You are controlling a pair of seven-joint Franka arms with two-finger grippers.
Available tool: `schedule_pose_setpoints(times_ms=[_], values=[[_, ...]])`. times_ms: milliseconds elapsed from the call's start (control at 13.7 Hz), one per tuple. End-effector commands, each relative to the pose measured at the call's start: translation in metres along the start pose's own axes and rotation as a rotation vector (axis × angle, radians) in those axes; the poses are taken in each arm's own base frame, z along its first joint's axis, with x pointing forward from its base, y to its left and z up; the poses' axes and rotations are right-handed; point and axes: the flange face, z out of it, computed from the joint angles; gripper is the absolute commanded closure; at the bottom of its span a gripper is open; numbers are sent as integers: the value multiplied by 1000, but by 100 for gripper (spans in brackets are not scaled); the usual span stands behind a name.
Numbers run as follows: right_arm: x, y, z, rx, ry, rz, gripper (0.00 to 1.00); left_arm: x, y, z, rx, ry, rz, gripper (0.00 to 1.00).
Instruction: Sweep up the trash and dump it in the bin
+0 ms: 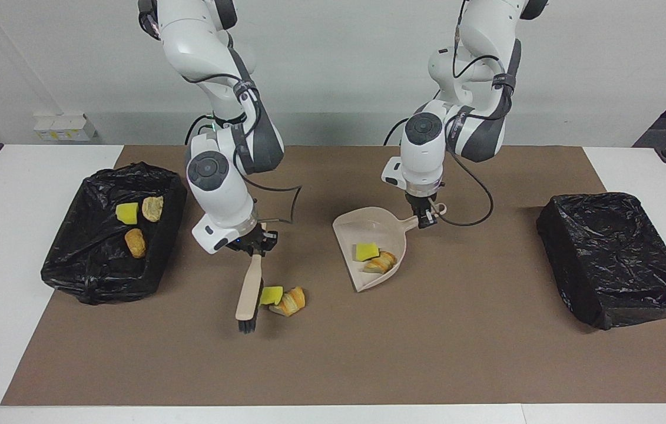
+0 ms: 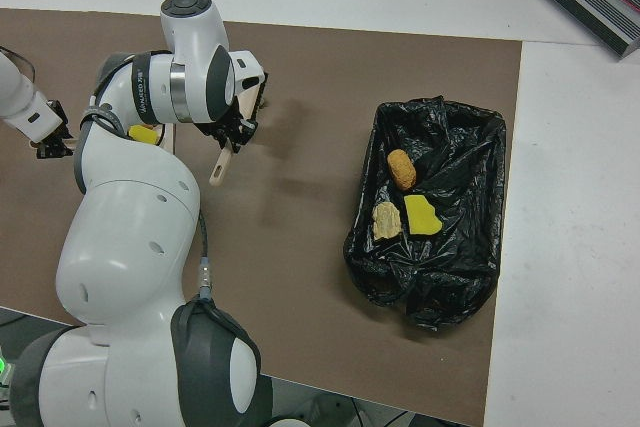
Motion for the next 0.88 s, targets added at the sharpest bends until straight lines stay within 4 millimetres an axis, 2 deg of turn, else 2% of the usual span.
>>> schedule_pose_setpoints(times_ms=[0, 293, 439, 805], values=[[16, -9, 17, 2, 12, -10, 100, -3, 0, 2, -2, -16, -13, 100], [-3, -53, 23, 150, -63, -12, 100, -3, 0, 2, -3, -15, -17, 100], [-19, -79, 33, 214, -111, -80, 100, -3, 1, 2, -3, -17, -21, 100], [-71, -138, 32, 372, -263, -230, 100, -3, 1, 2, -2, -16, -21, 100]])
